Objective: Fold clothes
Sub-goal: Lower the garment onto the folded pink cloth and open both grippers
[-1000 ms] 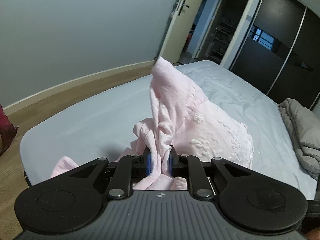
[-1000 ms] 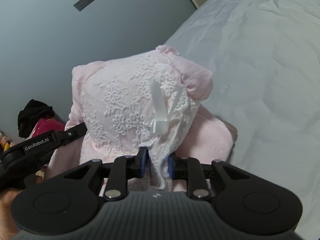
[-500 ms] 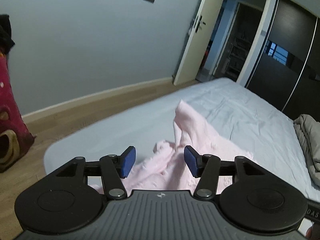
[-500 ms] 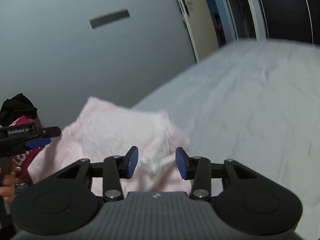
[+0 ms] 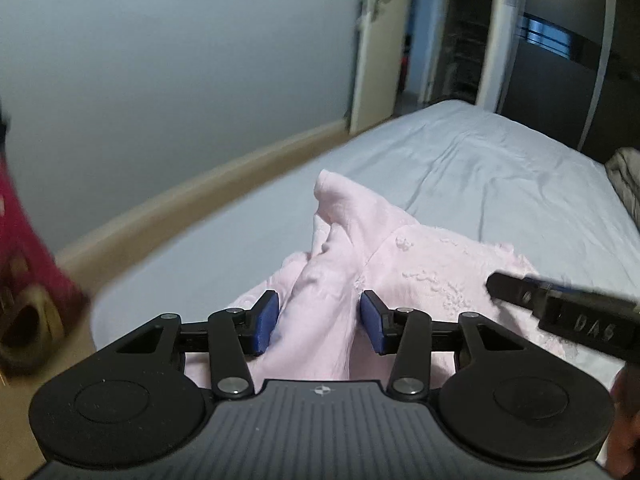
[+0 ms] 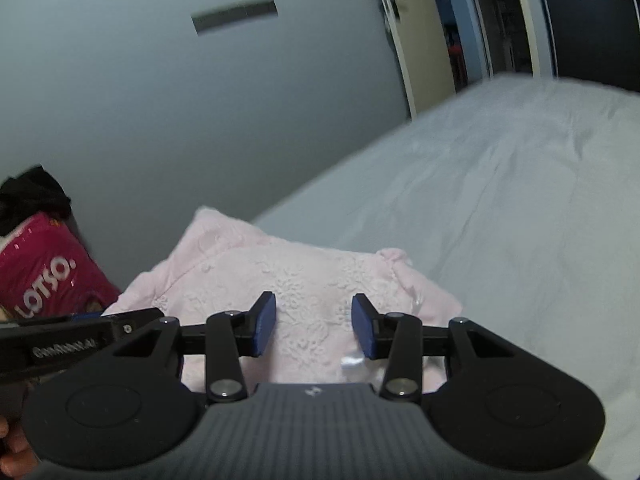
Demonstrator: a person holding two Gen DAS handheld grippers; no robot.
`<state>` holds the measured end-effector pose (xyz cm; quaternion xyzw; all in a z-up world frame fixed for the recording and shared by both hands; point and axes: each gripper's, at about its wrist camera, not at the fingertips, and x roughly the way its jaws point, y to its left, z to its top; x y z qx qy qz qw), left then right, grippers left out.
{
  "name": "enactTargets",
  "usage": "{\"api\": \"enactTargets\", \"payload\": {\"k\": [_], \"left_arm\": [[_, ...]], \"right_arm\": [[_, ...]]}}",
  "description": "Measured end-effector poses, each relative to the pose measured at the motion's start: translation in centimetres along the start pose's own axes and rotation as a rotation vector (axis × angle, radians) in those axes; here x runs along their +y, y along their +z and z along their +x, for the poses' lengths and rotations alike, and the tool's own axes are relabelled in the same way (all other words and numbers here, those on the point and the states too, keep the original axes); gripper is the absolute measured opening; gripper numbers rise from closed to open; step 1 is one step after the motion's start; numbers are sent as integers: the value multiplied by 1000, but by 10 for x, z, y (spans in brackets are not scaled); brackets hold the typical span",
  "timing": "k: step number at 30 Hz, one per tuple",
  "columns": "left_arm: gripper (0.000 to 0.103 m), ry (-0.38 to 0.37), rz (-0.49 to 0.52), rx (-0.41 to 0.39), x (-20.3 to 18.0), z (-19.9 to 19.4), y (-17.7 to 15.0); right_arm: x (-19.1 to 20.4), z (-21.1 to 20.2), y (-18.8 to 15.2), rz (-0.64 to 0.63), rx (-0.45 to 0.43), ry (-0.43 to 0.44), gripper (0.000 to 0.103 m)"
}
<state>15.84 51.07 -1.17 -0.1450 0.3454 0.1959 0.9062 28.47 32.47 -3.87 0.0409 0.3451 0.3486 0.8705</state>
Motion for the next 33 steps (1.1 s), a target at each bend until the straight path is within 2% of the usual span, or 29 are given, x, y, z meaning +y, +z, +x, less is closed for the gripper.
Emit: {"api": "enactTargets", "payload": {"k": [1,3,6,12,17,21,24,27,33], "left_arm": [[43,-7,-38,24,6,5,-3],[43,-2,-46,54,9,15,-5],[43,8,-46,88,11,24,-13],[44,18,-35,95,11,22,-15],[45,41,15,73,2,11,-12],[45,53,50,44,-11,0,-8],[48,55,69,17,-21,-14,-3],[50,50,95,3,-29,-33,-3],[56,5,77,-39,-41,-73,-1]], "right_arm": [[-1,9,-4,8,30,-2,46],[-3,20,-12,10,73,-2,46],[-2,29,-25,-24,71,-8,46],[0,31,-33,-53,54,-17,46],[0,37,-25,-65,86,-21,46],[-1,17,-18,-77,98,-31,57],[-2,-9,-17,-64,79,-30,76],[0,-38,-21,-85,50,-16,76],[8,-95,-30,-105,-2,7,79]]}}
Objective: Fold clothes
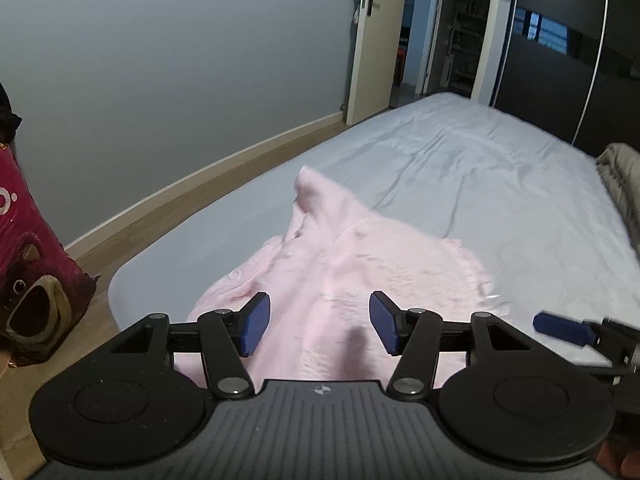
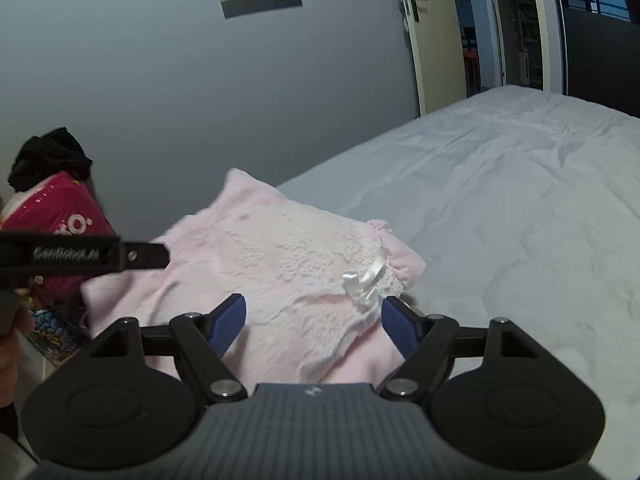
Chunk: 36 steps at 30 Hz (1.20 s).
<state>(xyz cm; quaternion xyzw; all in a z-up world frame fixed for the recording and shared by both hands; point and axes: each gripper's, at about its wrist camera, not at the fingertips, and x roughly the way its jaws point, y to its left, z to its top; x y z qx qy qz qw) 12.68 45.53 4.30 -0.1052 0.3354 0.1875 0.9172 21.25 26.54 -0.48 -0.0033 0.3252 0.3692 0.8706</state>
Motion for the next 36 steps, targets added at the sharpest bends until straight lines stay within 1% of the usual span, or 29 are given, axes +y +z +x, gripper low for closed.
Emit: {"api": "enactTargets", "payload": {"k": [2,5,9,13,17,19,22,29,36], "left_arm": [[60,-7,-6,-22,-5,-13,1],[63,-17,-16,-51,-14,-31,2],[72,-3,1,-86,-25,-51,-2],[73,13,15,-103,-35,-64,-9],[74,-18,20,-104,-44,-74,-24],[74,-13,42,-108,-49,-77,-35],[75,-5,58,-89,-54,-78,-51],[75,11,28,-15,-56,-76,-74],[75,12,30,2,-61,-74,-89]], "right_arm": [[2,-18,-2,-2,-16,7,81],[6,-44,-6,-17,-43,5,82],[9,-74,-11,-21,-76,-3,83],[11,-100,-20,-27,-104,-19,85],[12,-120,-30,-36,-123,-40,85],[11,-129,-35,-34,-122,-48,86],[10,-137,-44,-29,-116,-63,86],[5,-140,-65,-9,-82,-86,86],[0,-132,-81,41,-43,-117,86]]}}
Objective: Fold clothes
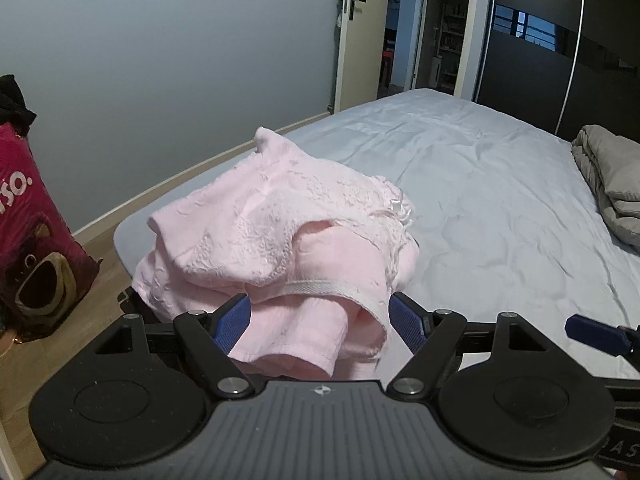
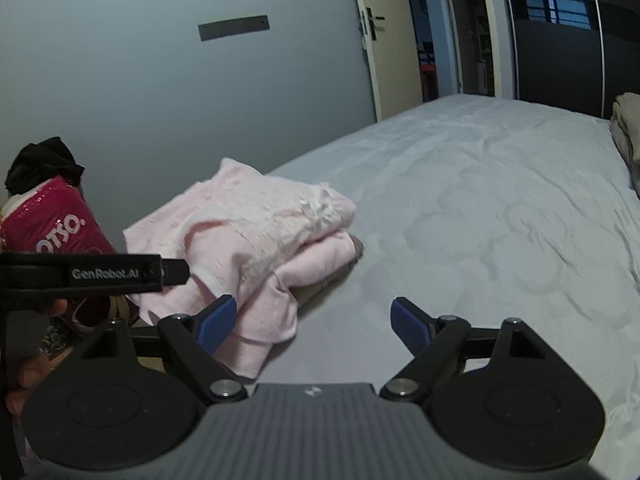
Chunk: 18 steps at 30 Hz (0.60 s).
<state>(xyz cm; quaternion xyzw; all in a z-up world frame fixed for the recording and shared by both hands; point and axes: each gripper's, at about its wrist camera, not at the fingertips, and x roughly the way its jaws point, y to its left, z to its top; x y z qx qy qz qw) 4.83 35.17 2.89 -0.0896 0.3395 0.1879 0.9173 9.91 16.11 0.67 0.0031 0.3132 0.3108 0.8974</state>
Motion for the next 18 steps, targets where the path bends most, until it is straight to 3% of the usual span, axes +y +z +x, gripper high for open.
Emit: {"api": "enactTargets", "payload": {"k": [18], "left_arm": [[76,4,23,74,-2,9,-17]], "right_arm": [[-2,13,-13,31,36,-44,86]]}}
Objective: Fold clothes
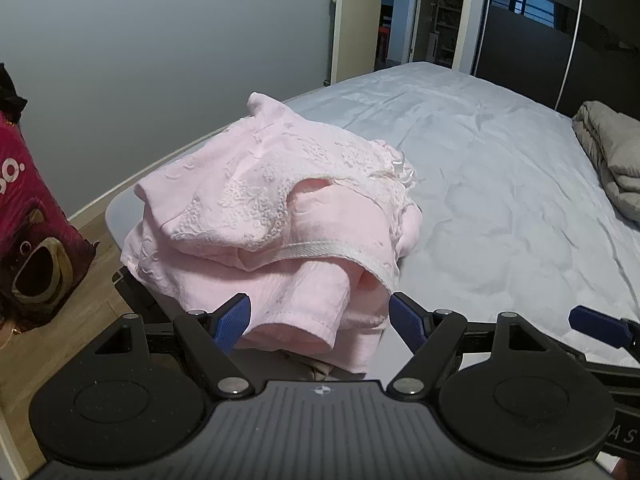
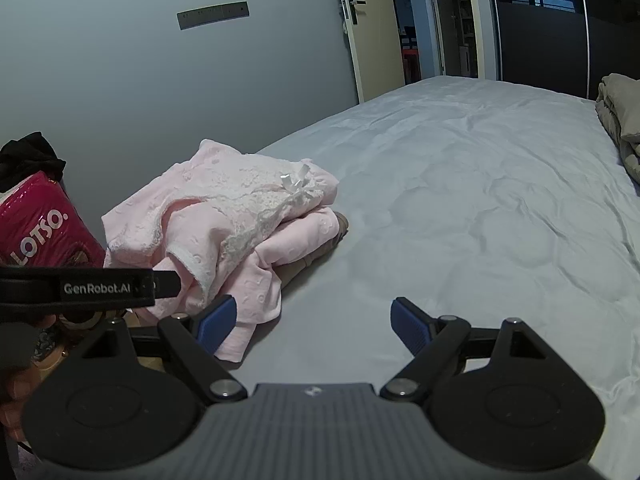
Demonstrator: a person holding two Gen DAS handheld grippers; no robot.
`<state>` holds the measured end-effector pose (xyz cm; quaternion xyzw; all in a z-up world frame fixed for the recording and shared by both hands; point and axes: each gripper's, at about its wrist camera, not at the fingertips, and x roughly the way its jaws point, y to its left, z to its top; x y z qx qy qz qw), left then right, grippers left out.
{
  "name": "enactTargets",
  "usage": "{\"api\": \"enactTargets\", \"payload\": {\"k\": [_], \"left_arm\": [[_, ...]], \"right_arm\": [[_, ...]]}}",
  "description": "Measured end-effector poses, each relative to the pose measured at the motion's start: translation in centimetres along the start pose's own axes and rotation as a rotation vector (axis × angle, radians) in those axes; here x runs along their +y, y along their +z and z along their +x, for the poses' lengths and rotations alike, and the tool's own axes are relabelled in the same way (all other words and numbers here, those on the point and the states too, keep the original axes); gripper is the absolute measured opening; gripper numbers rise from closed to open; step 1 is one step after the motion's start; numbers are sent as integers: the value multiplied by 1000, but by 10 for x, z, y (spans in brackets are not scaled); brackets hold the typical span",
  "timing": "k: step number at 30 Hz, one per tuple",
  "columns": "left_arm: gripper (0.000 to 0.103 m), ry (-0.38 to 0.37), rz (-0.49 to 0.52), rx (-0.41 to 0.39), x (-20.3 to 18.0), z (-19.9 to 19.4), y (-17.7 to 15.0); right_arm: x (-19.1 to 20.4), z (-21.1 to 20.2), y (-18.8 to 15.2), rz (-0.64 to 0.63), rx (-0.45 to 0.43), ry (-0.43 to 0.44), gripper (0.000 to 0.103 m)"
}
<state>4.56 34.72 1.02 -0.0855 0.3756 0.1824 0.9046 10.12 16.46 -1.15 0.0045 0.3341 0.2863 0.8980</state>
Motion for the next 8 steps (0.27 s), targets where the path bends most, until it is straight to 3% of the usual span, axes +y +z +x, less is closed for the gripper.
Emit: {"api": "enactTargets", "payload": {"k": [8], "left_arm": [[76,2,9,3,-1,-1,-2]], "right_arm": [[-1,2,-2,3,8,-9,86]]}}
